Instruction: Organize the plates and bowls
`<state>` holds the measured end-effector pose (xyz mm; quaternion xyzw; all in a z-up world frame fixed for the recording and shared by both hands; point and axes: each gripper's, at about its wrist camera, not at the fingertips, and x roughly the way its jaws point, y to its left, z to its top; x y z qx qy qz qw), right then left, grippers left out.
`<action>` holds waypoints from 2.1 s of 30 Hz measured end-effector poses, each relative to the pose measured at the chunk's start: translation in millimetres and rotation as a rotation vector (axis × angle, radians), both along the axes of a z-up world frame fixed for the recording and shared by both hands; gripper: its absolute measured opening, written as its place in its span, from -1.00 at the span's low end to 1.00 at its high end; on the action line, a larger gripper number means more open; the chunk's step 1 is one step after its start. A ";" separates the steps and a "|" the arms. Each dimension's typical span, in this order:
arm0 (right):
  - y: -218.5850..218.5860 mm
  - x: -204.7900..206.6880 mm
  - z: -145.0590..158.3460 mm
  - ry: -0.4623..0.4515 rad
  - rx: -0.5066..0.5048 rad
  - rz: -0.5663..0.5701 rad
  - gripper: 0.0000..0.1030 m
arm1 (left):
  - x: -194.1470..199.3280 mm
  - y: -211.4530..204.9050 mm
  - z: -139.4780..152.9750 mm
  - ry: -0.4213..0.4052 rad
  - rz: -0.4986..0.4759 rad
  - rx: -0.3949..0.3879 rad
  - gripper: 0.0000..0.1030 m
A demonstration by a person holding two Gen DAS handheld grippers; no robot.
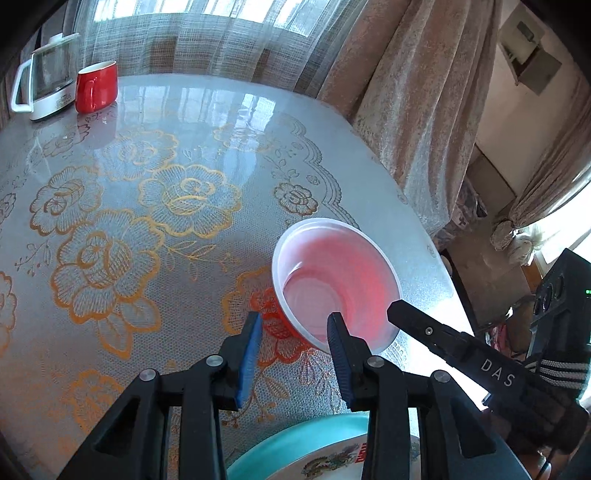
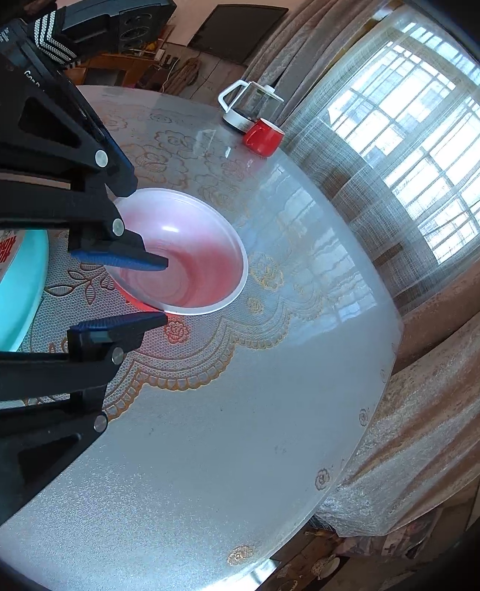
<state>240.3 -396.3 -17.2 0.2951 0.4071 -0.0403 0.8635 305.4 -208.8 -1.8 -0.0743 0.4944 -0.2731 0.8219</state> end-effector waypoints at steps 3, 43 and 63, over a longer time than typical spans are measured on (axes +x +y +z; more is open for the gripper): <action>7.1 2.3 0.5 0.003 -0.038 0.018 -0.69 | -0.7 -1.0 -2.0 -0.018 -0.010 0.004 -0.64; 61.6 21.8 -8.0 0.068 -0.155 0.200 -0.56 | -15.1 39.4 -16.6 -0.027 0.054 0.034 -0.61; 143.1 25.1 -12.5 0.103 -0.149 0.387 -0.56 | -42.0 122.2 -18.2 -0.040 0.191 0.069 -0.62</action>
